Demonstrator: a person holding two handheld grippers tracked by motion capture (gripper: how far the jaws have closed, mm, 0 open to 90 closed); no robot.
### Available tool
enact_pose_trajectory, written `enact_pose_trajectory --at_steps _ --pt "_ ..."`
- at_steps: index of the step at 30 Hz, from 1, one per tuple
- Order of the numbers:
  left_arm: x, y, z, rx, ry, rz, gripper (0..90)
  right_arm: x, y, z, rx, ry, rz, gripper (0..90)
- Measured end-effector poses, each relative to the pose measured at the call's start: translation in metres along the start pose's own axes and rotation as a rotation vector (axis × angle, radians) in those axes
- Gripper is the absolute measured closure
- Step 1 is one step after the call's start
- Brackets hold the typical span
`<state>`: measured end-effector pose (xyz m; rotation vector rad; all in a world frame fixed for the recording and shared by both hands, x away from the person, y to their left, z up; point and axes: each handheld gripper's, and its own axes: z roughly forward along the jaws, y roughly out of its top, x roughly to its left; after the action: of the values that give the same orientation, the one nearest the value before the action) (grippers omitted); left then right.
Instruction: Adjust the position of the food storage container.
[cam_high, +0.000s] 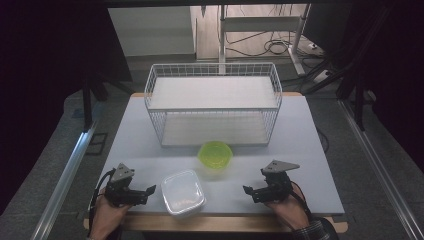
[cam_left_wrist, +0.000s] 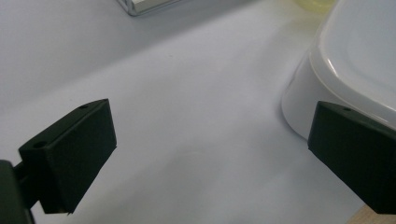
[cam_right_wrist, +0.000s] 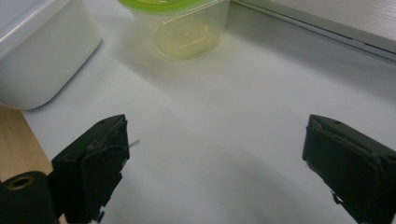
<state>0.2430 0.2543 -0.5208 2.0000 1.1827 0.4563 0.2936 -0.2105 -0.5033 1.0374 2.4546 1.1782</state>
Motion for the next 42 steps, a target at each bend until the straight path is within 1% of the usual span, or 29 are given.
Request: enact_pose_trajectory --at_steps 4,5,6,8,10,13,16,17,18,19,20,22,23,24,26,27,28,29,31,32,34,36,37,38,40,42 --pt "-0.001 -0.001 0.003 0.0 -0.003 0.028 1.6 -0.002 0.001 -0.002 -0.01 0.006 0.007 14.5" --pt "-0.001 -0.001 0.003 0.0 -0.003 0.028 1.6 -0.002 0.001 -0.002 -0.01 0.006 0.007 14.5" --pt "-0.002 -0.002 0.004 -0.001 -0.005 0.035 1.6 -0.001 0.002 -0.001 -0.006 0.013 0.006 16.5" --pt "-0.003 -0.002 0.005 -0.002 -0.007 0.044 1.5 -0.001 0.002 -0.001 -0.002 0.014 0.005 17.2" --pt "-0.003 -0.002 0.006 -0.005 -0.007 0.053 2.0 0.001 0.002 0.001 0.015 0.023 -0.001 17.7" --pt "-0.003 -0.002 0.006 -0.014 -0.012 0.048 2.1 0.002 0.003 0.002 0.023 0.024 0.001 18.5" --pt "-0.003 -0.001 0.006 -0.029 -0.015 0.042 2.1 0.005 0.005 0.003 0.063 0.028 -0.01 22.5" --pt "-0.003 -0.001 0.006 -0.029 -0.015 0.042 2.0 0.005 0.005 0.003 0.063 0.028 -0.01 22.5" --pt "-0.003 -0.001 0.006 -0.03 -0.016 0.043 2.0 0.006 0.005 0.003 0.065 0.03 -0.016 24.9" --pt "-0.003 -0.001 0.006 -0.03 -0.017 0.046 2.0 0.008 0.007 0.003 0.071 0.053 -0.019 29.9" --pt "-0.003 -0.001 0.006 -0.03 -0.017 0.046 1.9 0.008 0.007 0.003 0.071 0.053 -0.019 29.9" --pt "-0.004 -0.001 0.006 -0.029 -0.016 0.051 1.9 0.009 0.01 0.002 0.065 0.072 -0.031 35.4" --pt "-0.004 -0.001 0.006 -0.028 -0.014 0.053 1.9 0.009 0.014 0.001 0.062 0.098 -0.036 41.8" --pt "-0.004 -0.001 0.007 -0.03 -0.01 0.058 1.8 0.009 0.016 0.001 0.059 0.107 -0.038 45.5" --pt "-0.004 -0.001 0.007 -0.027 -0.01 0.056 1.6 0.009 0.02 0.001 0.059 0.119 -0.046 51.9" --pt "-0.004 -0.001 0.007 -0.027 -0.01 0.056 1.5 0.009 0.02 0.001 0.059 0.119 -0.046 51.9" --pt "-0.004 -0.001 0.007 -0.026 -0.011 0.056 1.5 0.009 0.022 0.001 0.059 0.123 -0.052 55.5" --pt "-0.003 -0.001 0.007 -0.028 -0.015 0.054 1.4 0.01 0.024 0.001 0.056 0.128 -0.069 62.6" --pt "-0.004 -0.001 0.007 -0.03 -0.017 0.054 1.5 0.012 0.028 0.002 0.058 0.137 -0.085 68.7" --pt "-0.004 -0.001 0.007 -0.03 -0.017 0.054 1.5 0.012 0.028 0.002 0.058 0.137 -0.085 68.7" --pt "-0.004 -0.001 0.007 -0.026 -0.017 0.057 1.5 0.014 0.033 0.003 0.064 0.147 -0.102 74.0" --pt "-0.003 -0.001 0.008 -0.025 -0.02 0.056 1.5 0.015 0.038 0.005 0.067 0.15 -0.128 76.8" --pt "-0.003 -0.001 0.008 -0.025 -0.021 0.055 1.4 0.017 0.045 0.007 0.065 0.153 -0.143 79.6" --pt "-0.003 -0.001 0.008 -0.025 -0.021 0.055 1.5 0.017 0.045 0.007 0.065 0.153 -0.143 79.6" --pt "-0.003 -0.001 0.008 -0.026 -0.021 0.052 1.5 0.018 0.052 0.01 0.059 0.147 -0.154 81.8" --pt "-0.003 -0.001 0.008 -0.024 -0.02 0.052 1.6 0.019 0.059 0.013 0.05 0.157 -0.15 85.0"
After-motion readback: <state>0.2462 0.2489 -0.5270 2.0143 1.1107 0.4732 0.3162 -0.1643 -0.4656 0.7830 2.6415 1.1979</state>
